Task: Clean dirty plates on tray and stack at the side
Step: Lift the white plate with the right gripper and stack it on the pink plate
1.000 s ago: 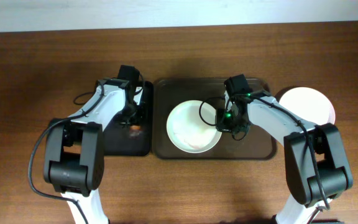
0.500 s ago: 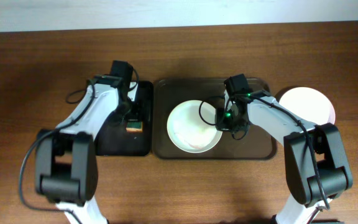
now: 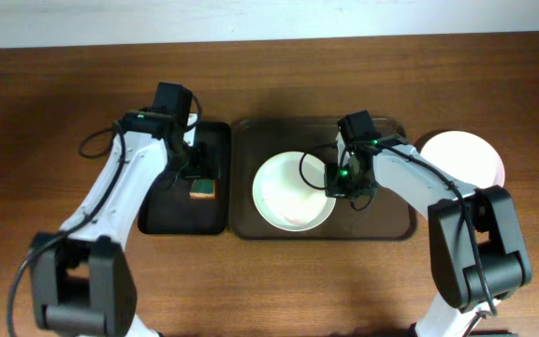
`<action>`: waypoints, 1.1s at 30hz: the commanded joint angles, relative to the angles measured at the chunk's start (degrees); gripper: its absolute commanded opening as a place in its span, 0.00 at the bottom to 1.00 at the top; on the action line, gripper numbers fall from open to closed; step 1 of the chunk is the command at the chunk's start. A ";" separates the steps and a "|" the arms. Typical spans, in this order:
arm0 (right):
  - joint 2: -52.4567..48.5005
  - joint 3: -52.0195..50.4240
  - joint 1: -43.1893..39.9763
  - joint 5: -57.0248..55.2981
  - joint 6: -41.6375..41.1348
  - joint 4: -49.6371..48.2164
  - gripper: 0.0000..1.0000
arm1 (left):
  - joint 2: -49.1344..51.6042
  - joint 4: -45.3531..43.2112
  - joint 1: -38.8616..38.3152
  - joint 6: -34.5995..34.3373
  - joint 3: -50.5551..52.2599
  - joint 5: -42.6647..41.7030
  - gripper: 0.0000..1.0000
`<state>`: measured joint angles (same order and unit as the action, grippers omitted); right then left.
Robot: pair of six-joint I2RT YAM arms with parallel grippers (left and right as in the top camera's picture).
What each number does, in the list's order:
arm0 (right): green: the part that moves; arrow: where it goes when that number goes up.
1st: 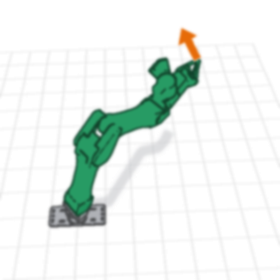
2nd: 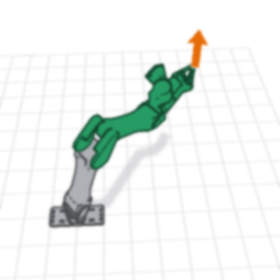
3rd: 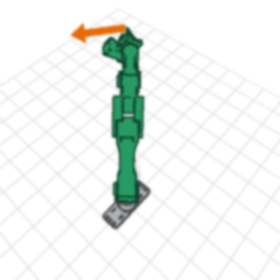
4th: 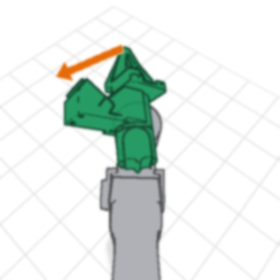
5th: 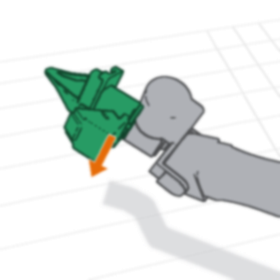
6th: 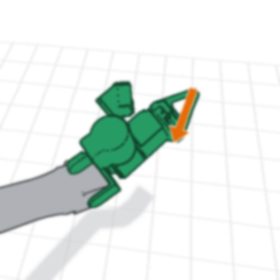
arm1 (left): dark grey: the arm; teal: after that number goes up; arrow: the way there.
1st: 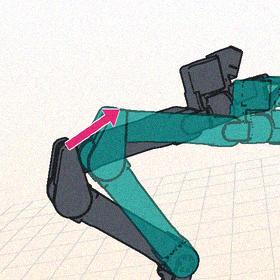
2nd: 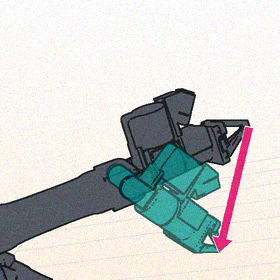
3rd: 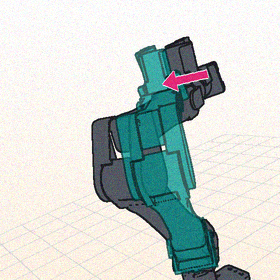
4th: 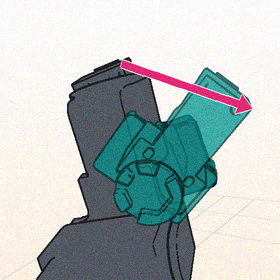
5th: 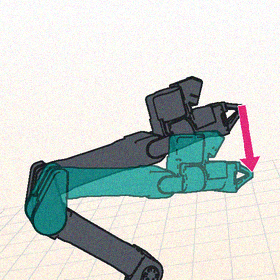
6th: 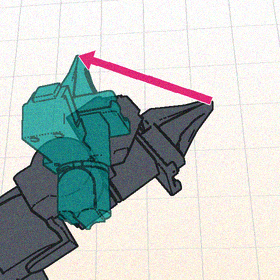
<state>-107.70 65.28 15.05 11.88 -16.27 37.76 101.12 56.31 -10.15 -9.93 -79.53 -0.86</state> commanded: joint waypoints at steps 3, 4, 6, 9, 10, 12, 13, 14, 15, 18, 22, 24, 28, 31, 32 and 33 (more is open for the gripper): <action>6.25 -0.33 -0.07 -4.98 2.56 1.51 0.04 | -9.18 0.37 0.20 -1.01 -0.55 1.60 1.00; 9.27 -0.33 -0.07 -8.57 2.56 1.77 0.04 | -10.38 0.37 0.20 -1.38 -0.55 2.67 1.00; 11.87 -0.33 -0.07 -12.37 2.58 2.19 0.04 | -11.30 0.35 0.20 -1.40 -0.55 3.54 1.00; 17.18 -0.33 -0.04 -18.01 5.14 2.54 0.04 | -12.07 0.33 0.20 -1.62 -0.55 3.74 1.00; 18.78 -0.33 -0.07 -19.43 6.05 2.56 0.04 | -12.13 0.33 0.20 -2.49 -0.55 4.37 1.00; 20.92 -0.33 -0.04 -22.80 7.80 2.56 0.04 | -12.13 0.22 0.20 -2.89 -0.50 5.05 1.00; 21.68 -0.33 -0.04 -24.59 8.48 2.56 0.04 | -12.13 0.00 0.20 -2.89 -0.37 5.01 1.00; 22.38 -0.33 0.00 -26.77 9.07 2.58 0.04 | -12.13 -0.04 0.20 -2.86 -0.33 5.01 1.00; 23.12 -0.33 0.07 -30.03 10.25 2.69 0.04 | -12.13 -0.02 0.20 -2.69 -0.33 4.96 1.00; 23.89 -0.33 1.40 -39.36 12.09 3.02 0.04 | -12.13 0.15 0.20 -1.40 -0.07 4.48 1.00; 24.00 -0.33 5.77 -50.71 14.40 2.95 0.04 | -12.13 0.15 0.20 -0.92 1.20 4.09 1.00; 24.00 -0.33 9.79 -59.78 14.40 2.58 0.04 | -12.13 -0.02 0.20 -0.92 2.19 4.11 1.00; 24.00 -0.33 17.05 -73.61 14.43 0.66 0.04 | -12.11 -0.55 0.20 -0.92 3.41 4.11 1.00; 24.00 -0.33 21.68 -80.70 15.21 -1.11 0.04 | -12.11 -0.61 0.20 -0.92 3.54 4.11 1.00; 24.00 -0.33 22.86 -81.77 16.02 -1.73 0.04 | -12.11 -0.70 0.20 -0.92 3.54 4.09 1.00; 24.00 -0.33 23.91 -82.86 16.61 -2.36 0.04 | -12.11 -0.81 0.20 -0.92 3.54 4.09 1.00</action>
<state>-85.08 64.71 35.64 -59.40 -1.23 36.75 90.00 55.92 -10.15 -11.60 -76.75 3.25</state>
